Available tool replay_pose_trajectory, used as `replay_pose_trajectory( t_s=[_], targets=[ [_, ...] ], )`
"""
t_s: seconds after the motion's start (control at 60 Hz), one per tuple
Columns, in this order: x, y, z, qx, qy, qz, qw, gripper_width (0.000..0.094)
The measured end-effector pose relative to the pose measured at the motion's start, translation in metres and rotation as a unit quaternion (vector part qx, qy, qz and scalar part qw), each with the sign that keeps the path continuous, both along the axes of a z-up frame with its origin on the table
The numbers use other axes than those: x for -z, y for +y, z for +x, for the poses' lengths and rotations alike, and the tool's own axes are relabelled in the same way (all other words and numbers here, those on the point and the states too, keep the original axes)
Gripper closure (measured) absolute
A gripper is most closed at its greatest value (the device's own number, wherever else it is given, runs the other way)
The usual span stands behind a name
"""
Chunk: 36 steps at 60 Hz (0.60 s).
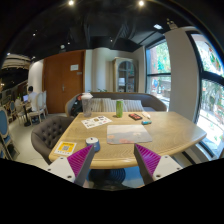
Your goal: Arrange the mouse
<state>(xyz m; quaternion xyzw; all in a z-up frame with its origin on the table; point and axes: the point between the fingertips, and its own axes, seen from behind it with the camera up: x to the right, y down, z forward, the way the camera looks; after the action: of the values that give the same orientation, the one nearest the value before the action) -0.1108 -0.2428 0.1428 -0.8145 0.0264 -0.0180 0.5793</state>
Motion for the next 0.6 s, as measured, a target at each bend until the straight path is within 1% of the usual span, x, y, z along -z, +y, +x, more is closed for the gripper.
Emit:
replay_pose_trajectory(
  t_s=[0.283, 0.467, 0.517, 0.6],
  targets=[
    [0.026, 0.018, -0.028, -0.026, -0.005, -0.023, 0.999, 0.0114],
    [0.059, 0.044, -0.078, -0.075, 0.021, -0.045, 0.996, 0.0110],
    [0.069, 0.054, -0.086, -0.079, 0.020, -0.049, 0.996, 0.0117],
    [0.085, 0.077, -0.100, -0.087, -0.004, -0.040, 0.995, 0.0119]
  ],
)
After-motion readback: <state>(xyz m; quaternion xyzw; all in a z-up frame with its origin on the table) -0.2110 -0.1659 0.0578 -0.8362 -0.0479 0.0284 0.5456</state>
